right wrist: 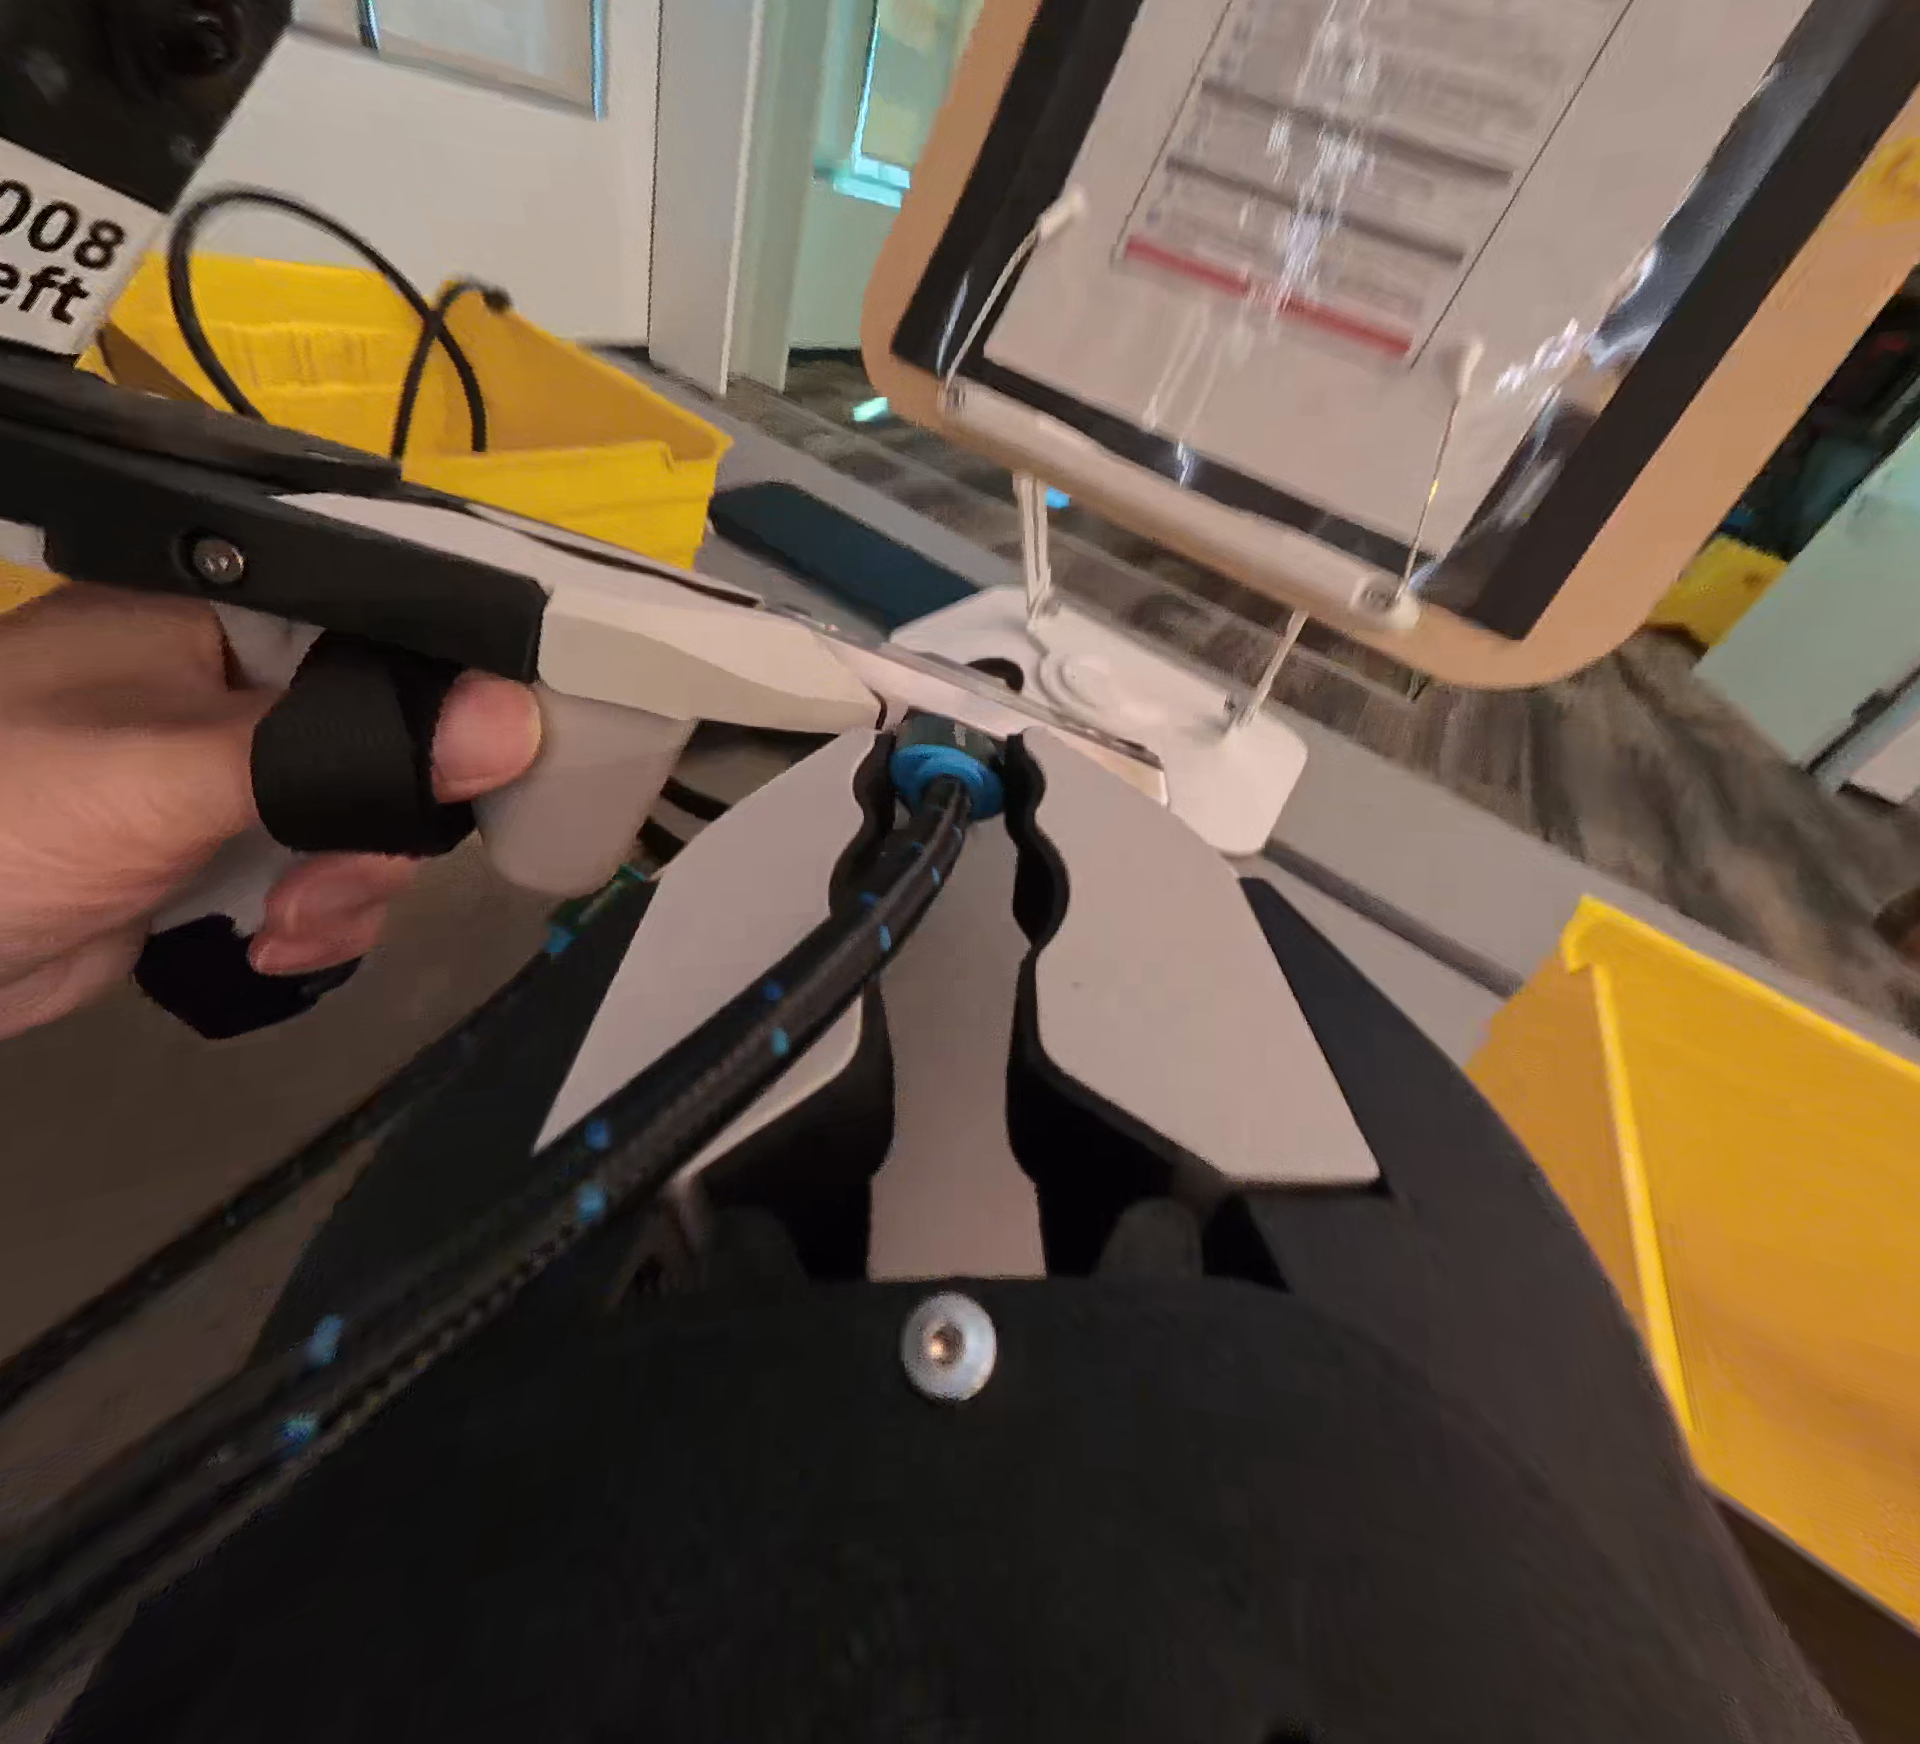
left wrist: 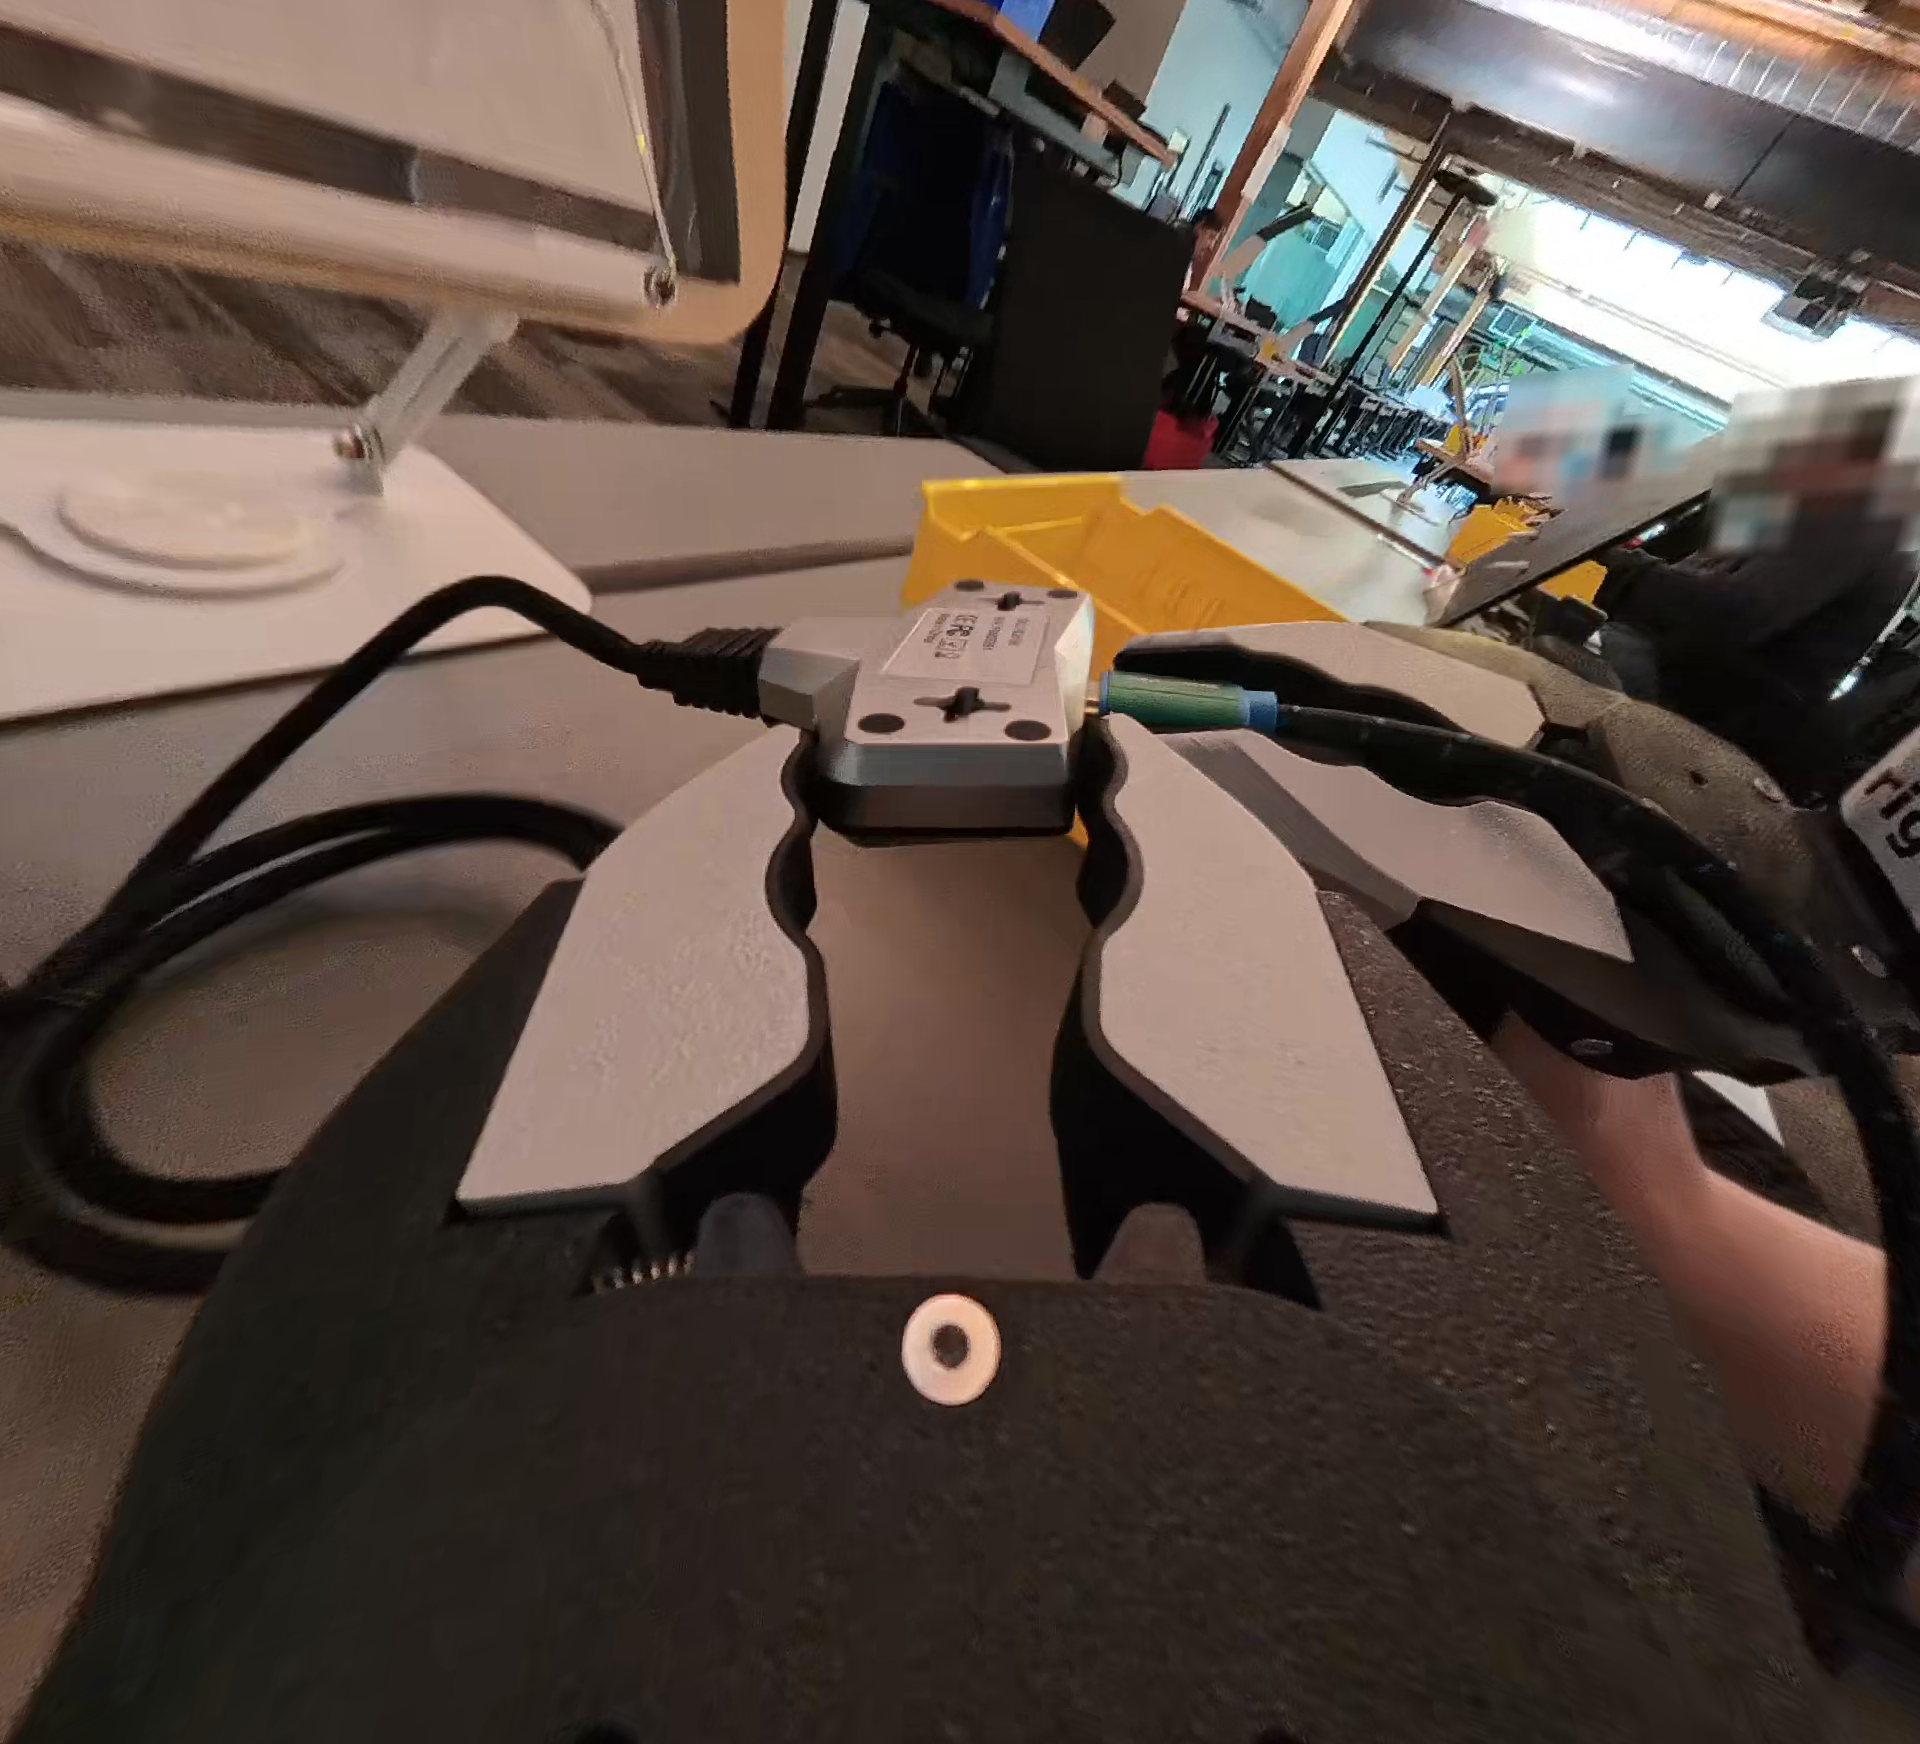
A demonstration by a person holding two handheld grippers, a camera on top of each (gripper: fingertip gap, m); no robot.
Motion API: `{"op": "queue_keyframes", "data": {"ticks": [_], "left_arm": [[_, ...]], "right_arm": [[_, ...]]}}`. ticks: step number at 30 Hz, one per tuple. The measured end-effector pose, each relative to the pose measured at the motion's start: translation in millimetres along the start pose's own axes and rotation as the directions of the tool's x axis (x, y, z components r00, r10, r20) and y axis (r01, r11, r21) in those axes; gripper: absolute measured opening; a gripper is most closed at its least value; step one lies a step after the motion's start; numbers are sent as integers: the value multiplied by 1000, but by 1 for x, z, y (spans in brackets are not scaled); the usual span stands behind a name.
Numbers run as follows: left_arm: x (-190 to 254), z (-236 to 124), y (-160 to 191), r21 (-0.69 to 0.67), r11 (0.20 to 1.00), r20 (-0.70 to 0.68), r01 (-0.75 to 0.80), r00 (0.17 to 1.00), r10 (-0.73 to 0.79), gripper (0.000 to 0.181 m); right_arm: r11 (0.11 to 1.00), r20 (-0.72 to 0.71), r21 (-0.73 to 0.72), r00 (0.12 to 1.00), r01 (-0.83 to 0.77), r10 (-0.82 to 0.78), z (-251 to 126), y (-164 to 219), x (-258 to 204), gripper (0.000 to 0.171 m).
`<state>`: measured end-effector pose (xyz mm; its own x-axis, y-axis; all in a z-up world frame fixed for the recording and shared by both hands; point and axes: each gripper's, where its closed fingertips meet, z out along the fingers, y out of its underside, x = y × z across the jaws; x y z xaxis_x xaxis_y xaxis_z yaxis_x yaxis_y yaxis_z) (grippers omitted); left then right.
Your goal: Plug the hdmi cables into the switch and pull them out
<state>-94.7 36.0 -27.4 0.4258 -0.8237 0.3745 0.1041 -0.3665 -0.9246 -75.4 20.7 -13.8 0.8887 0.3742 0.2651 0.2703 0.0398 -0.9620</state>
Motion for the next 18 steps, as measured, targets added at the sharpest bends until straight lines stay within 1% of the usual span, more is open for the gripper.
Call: {"op": "queue_keyframes", "data": {"ticks": [2,3,7,9,11,15,18], "left_arm": [[-6,4,7,-5,1000,7,-9,1000,9,48],[-8,6,11,-12,1000,13,-18,1000,18,48],[-10,12,29,-35,999,34,-31,999,32,47],[-10,15,35,-53,998,33,-14,999,15,48],[-9,17,39,-64,997,34,-32,999,34,48],[-10,17,43,-78,995,41,-66,997,69,48],[-12,15,41,-85,991,53,-103,993,108,48]], "right_arm": [[997,-6,-81,1000,17,-18,4,12,1,21],[996,-28,-89,1000,-7,5,5,17,2,22],[974,-82,-52,973,-219,215,2,37,4,23],[963,-91,-50,962,-263,258,0,43,5,23],[951,-97,-48,949,-305,300,-3,48,5,23],[945,-89,-62,945,-320,314,-4,53,4,23],[961,-67,-71,963,-267,263,-1,53,2,23]]}}
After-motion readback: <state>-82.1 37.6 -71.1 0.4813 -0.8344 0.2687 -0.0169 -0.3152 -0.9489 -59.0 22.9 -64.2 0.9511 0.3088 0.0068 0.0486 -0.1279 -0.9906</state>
